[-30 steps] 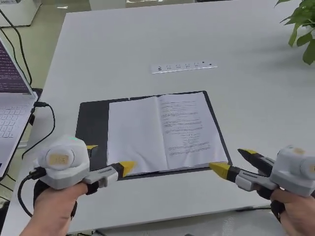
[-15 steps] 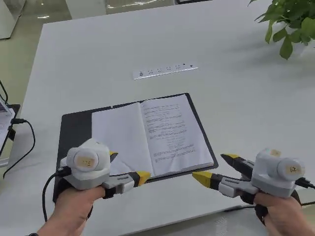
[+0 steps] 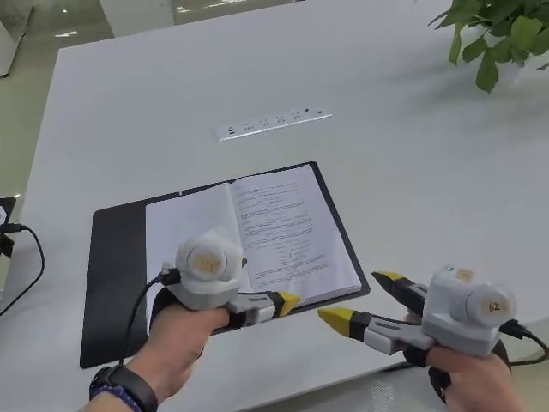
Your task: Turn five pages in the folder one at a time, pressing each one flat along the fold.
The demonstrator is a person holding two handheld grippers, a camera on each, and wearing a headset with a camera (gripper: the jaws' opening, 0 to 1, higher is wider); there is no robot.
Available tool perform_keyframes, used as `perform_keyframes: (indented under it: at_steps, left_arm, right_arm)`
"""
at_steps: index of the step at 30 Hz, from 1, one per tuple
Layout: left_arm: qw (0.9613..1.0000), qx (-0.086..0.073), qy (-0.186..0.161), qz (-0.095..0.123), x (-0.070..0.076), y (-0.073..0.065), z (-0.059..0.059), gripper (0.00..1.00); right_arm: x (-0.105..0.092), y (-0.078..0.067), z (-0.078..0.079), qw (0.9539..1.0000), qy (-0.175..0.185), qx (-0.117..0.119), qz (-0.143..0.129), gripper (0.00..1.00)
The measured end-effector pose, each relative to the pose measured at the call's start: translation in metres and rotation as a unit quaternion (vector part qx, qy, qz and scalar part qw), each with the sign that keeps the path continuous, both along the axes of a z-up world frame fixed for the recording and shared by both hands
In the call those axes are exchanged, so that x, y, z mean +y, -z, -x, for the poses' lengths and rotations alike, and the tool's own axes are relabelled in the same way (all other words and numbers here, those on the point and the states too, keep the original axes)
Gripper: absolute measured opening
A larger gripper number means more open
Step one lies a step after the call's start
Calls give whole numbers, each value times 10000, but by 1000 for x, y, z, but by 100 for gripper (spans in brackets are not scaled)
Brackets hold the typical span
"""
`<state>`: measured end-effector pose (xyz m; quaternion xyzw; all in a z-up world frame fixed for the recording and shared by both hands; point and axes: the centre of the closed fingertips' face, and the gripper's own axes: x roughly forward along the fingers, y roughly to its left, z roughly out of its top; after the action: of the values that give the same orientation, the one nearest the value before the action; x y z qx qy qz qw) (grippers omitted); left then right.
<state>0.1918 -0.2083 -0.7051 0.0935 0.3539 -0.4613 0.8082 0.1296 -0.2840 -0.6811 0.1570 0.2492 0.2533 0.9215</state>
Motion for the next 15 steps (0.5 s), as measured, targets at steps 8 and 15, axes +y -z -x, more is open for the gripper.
perform_keyframes:
  at_steps: [8, 15]
  left_arm:
    - [9993, -54, 364, -78, -48, 13, -18, 65]
    - [9973, -33, 714, -185, -93, 43, -20, 66]
  right_arm:
    - [-3, 1, -2, 9999, 107, 12, -4, 77]
    - [-3, 0, -4, 9998, 156, 31, -111, 78]
